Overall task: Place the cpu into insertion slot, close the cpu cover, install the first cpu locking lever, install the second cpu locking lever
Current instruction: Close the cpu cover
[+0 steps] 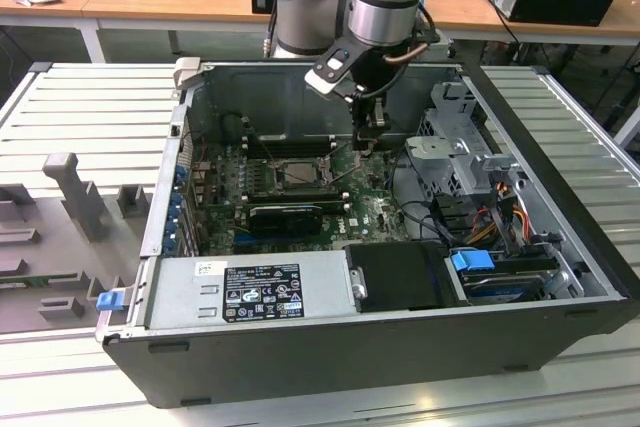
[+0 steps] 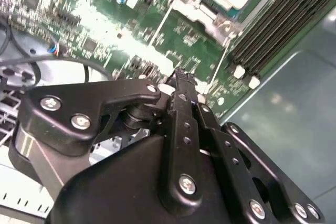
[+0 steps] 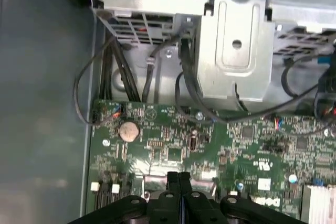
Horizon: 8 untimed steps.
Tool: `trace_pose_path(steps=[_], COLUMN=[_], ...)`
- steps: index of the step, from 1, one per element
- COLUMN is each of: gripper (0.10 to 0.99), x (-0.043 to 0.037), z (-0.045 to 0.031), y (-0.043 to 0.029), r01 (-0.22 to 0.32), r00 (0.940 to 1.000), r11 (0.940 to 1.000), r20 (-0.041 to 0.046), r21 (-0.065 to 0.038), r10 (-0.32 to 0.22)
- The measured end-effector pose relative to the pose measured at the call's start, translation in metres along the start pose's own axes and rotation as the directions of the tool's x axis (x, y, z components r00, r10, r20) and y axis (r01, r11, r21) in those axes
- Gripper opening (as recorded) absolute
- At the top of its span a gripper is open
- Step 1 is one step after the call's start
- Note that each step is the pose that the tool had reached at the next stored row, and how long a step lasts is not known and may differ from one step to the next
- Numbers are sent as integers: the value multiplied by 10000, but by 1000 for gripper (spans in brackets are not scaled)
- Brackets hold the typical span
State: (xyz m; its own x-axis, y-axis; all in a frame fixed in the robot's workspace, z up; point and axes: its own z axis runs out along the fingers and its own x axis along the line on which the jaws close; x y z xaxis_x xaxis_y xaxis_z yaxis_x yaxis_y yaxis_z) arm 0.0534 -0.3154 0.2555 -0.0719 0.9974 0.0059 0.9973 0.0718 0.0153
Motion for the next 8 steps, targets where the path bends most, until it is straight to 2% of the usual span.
trace_pose_path(steps=[5,8], gripper=[106,106], x=[-10,-13], z=[20,109], y=[152,182], r01=[95,111], r00=[10000,9999], r11=[10000,9999], r20=[8,12], r21=[26,101], r10=[-95,-111])
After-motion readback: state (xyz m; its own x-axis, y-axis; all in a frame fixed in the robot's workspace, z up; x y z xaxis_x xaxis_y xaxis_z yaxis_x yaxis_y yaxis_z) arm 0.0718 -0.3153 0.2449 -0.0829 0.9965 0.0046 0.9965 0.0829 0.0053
